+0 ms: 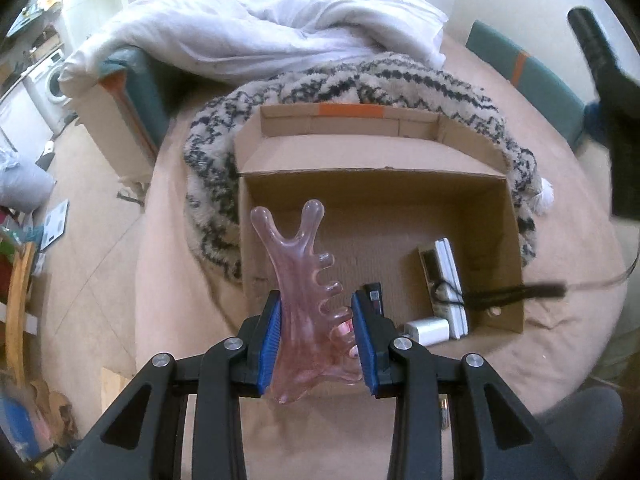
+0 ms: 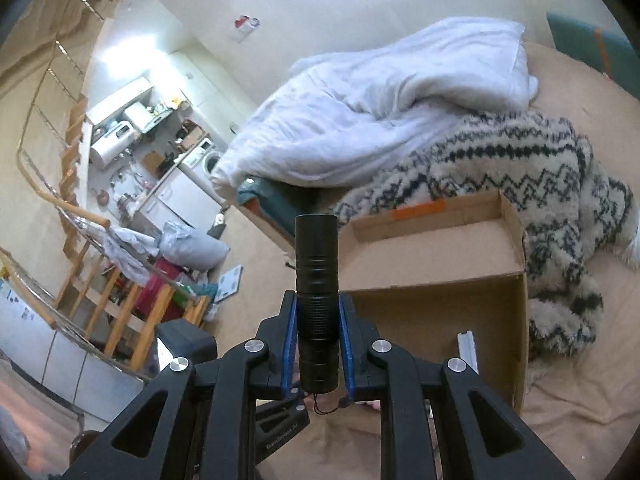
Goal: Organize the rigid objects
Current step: 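Carry the pink comb and black flashlight into the box and open both tools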
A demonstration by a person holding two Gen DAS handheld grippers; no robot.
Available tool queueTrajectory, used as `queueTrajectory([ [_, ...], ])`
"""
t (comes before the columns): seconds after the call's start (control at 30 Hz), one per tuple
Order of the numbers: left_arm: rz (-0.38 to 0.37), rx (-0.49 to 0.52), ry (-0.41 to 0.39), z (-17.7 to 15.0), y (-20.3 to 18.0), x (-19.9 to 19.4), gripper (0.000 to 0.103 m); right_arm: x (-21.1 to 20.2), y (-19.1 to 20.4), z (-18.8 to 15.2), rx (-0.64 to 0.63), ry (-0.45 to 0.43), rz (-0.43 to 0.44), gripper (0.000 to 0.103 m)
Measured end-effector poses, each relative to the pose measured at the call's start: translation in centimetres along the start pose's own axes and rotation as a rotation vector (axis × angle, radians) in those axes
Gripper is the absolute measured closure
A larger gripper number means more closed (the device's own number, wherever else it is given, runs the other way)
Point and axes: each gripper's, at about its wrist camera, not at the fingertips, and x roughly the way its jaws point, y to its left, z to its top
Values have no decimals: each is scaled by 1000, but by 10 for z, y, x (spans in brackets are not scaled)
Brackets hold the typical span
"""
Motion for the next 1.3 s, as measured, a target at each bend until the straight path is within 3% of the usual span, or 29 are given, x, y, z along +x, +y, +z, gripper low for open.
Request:
queueTrajectory([
  [0.23,26,23,54,-1,-6,48,72,59,-56,-40,80,118,-65,82],
  [0.47,67,89,54,-13,-14,84,72,96,-96,-74,131,207,-138,82],
  [0.63,105,114,62,-22,-15,104,72,116,-98,-83,94,256,-183,82],
  [0.97,145,159,19,-25,-21,106,72,144,-98,-87,82,317,-228,82],
  [1.3,129,167,57,-29,-23,113,71,158,-98,-84,120,343,-259,82],
])
